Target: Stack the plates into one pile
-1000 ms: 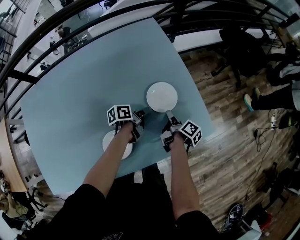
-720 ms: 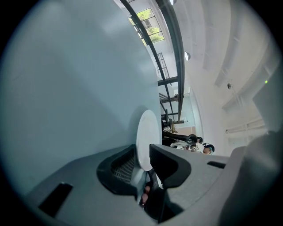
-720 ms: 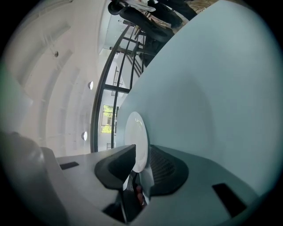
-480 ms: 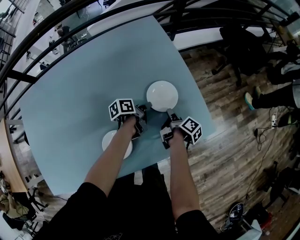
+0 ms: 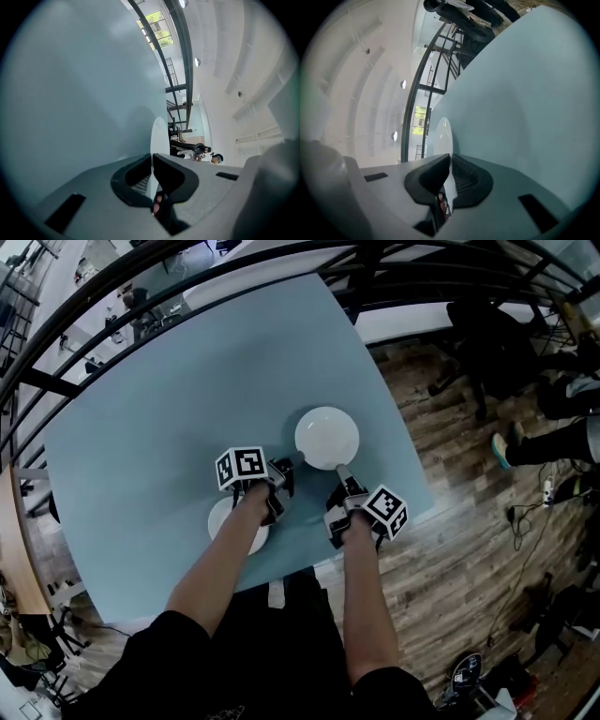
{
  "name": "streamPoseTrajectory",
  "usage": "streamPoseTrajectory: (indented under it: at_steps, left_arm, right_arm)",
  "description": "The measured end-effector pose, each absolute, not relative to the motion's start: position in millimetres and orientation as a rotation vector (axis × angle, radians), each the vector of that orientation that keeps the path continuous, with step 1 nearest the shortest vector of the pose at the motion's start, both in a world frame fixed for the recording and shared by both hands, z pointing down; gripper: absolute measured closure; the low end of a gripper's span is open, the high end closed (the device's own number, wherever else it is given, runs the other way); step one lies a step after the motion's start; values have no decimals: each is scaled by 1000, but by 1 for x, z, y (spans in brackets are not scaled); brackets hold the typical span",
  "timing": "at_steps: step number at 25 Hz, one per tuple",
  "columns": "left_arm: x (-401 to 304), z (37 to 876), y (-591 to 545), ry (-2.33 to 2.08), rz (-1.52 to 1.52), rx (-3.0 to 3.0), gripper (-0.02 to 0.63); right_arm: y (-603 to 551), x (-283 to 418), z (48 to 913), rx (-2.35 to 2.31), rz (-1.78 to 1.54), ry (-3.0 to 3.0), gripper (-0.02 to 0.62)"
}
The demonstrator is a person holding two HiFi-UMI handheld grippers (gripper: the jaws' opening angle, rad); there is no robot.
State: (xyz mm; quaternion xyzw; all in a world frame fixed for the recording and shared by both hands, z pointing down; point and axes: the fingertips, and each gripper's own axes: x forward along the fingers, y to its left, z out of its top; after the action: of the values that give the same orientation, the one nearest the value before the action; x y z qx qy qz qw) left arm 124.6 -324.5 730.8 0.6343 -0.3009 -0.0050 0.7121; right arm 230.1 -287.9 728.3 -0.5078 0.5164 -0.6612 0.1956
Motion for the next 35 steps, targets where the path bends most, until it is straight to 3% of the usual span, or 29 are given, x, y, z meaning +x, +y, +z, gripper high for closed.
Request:
streamPoseTrajectory:
  at_steps: [19,35]
  left_arm:
    - [37,675,-222,-821,-224,1397,583]
    - [-56,685,-118,-976,-329,1313,583]
  right_arm:
    - [-221,147,676,-1138,-1922,1838,575]
    - [-141,51,690,-977,-2086,2064,575]
